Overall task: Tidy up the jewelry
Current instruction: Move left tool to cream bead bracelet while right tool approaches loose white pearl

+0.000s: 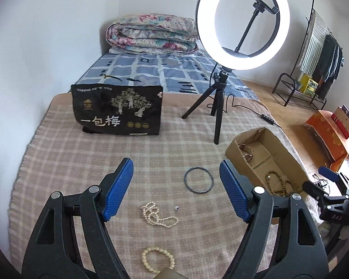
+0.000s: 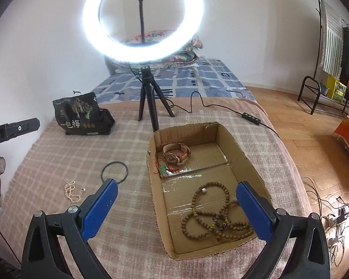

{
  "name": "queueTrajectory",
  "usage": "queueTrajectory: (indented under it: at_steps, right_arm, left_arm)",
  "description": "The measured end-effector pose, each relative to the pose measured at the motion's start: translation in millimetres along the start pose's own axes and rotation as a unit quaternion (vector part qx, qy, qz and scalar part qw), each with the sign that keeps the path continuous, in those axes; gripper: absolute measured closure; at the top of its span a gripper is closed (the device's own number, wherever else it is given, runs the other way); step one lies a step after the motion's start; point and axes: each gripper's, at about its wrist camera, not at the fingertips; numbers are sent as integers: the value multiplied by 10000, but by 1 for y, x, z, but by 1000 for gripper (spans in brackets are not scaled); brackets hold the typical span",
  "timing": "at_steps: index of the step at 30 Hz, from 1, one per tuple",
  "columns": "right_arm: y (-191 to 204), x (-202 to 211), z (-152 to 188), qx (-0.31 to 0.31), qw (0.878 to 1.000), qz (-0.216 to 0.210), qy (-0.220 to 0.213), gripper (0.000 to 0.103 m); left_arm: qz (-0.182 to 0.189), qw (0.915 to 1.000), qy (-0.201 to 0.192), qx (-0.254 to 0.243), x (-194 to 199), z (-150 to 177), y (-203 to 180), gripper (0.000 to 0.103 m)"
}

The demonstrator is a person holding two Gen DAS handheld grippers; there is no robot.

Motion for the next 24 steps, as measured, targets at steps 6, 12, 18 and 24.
queueTrajectory:
  at_steps: [6, 12, 18, 24]
  right_arm:
    - [33, 1, -9, 274, 9986, -415, -151, 0]
    - [60, -11, -16, 391, 9956, -847, -113, 1]
    - [78, -31, -20, 438, 9919, -1195, 51, 9]
    - [93, -58, -15, 397, 9862, -1567, 370, 20]
  left_arm:
    - [-133, 9999, 70, 32, 18, 20, 35, 24]
    - [-159, 9997, 193, 38, 29, 50, 53, 24]
    - [-65, 9987, 504, -41, 24, 85, 62, 24]
    - [-61, 9967, 808, 106, 12, 120, 68, 24]
Point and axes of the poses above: each gripper's, at about its wrist camera, not at the fingertips, and x roughly against the way its jaws point, y to its left, z to its underside, and after that the axes turned 14 degrees about x, right-handed
